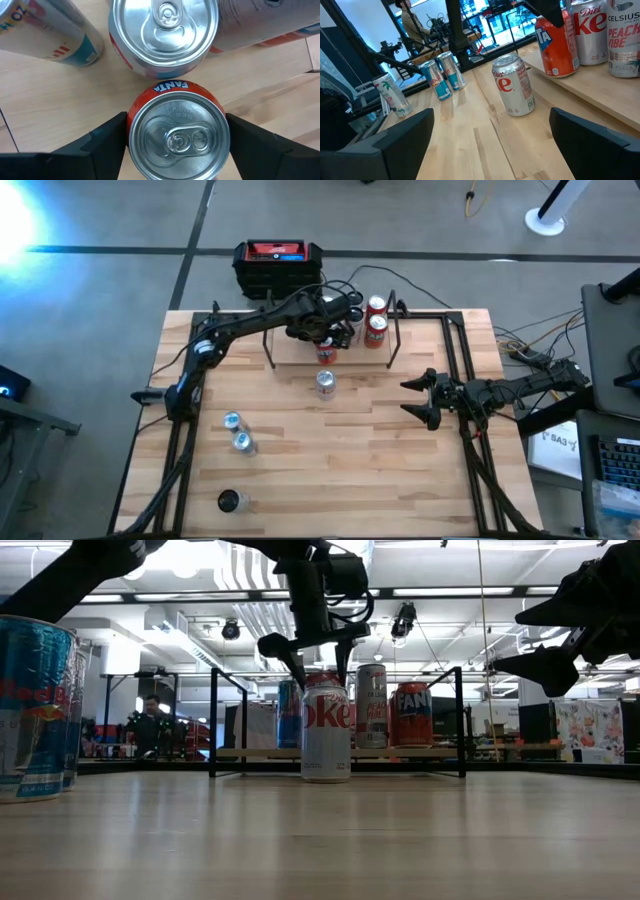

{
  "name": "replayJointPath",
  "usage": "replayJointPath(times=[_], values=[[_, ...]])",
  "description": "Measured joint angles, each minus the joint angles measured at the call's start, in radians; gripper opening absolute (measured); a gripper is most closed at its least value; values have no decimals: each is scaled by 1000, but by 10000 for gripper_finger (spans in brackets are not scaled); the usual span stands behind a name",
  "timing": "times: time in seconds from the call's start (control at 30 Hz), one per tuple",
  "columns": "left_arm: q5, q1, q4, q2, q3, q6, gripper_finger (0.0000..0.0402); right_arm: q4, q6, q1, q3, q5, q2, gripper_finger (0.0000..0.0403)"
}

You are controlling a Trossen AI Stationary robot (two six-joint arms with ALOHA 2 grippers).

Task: Place canned beverage on shelf
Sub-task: Put the red soda can on the shelf aligned with the silver soda can

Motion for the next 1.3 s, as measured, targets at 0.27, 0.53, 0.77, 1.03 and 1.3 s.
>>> replayJointPath(times=[0.27, 0.53, 0.77, 1.03, 1.3], values=[[3, 0, -33, 5, 27, -8, 293, 0, 0, 0, 0, 0, 0, 380], [3, -1, -34, 5, 31, -23, 333, 0, 0, 0, 0, 0, 0, 380], [2, -5, -35, 4, 31, -28, 343, 0, 0, 0, 0, 0, 0, 380], [-170, -69, -42, -3, 31, -75, 344, 0, 0, 0, 0, 0, 0, 380], [-397, -139, -42, -4, 31, -219, 344, 0, 0, 0, 0, 0, 0, 380]])
